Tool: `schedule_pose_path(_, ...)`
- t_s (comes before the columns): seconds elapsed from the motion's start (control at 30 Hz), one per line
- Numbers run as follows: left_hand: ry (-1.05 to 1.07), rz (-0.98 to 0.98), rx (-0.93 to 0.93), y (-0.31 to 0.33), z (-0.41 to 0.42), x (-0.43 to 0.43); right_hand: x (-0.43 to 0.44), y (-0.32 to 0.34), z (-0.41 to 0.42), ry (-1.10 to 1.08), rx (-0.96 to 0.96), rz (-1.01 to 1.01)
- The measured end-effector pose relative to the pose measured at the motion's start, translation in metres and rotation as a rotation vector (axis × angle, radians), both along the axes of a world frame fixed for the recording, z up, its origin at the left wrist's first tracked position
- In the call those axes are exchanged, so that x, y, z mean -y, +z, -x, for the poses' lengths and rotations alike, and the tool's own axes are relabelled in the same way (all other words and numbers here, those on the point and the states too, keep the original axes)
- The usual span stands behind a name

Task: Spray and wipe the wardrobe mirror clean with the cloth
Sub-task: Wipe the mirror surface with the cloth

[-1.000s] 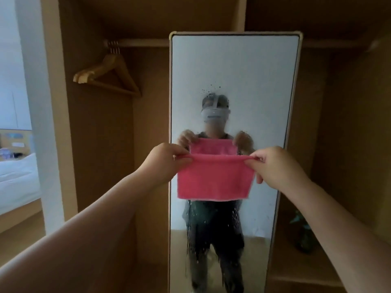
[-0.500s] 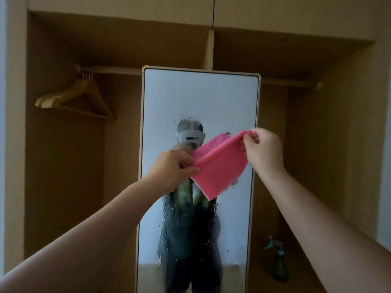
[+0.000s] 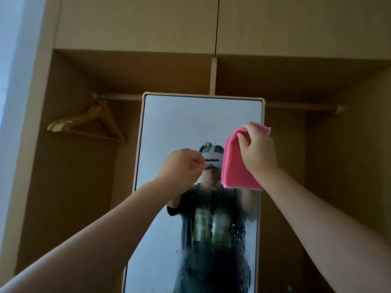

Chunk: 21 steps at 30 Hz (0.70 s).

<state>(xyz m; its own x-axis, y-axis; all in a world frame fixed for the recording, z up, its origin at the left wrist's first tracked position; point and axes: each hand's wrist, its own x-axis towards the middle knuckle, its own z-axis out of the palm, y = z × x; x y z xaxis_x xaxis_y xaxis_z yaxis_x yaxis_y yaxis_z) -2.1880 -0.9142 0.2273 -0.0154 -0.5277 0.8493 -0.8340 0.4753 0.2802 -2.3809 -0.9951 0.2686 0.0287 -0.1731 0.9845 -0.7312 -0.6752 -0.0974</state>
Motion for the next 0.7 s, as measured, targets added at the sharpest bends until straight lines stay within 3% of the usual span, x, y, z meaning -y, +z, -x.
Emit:
schedule_pose_path(0.17, 0.000, 0.148, -0.177, -0.001, -0.026, 0.000, 0.016, -0.009, -0.018, 0.001, -0.055, -0.021)
schedule_pose_path(0.4, 0.232, 0.206, -0.181, 0.000, -0.091, 0.017, 0.035, -0.019, -0.040, -0.243, -0.032, -0.031)
schedule_pose_path(0.5, 0.280, 0.235, -0.230, -0.003, -0.111, 0.024, 0.041, -0.018, -0.042, -0.415, -0.120, -0.033)
schedule_pose_path(0.7, 0.124, 0.108, -0.409, -0.011, -0.129, 0.037, 0.045, -0.007, -0.042, -0.539, -0.220, -0.018)
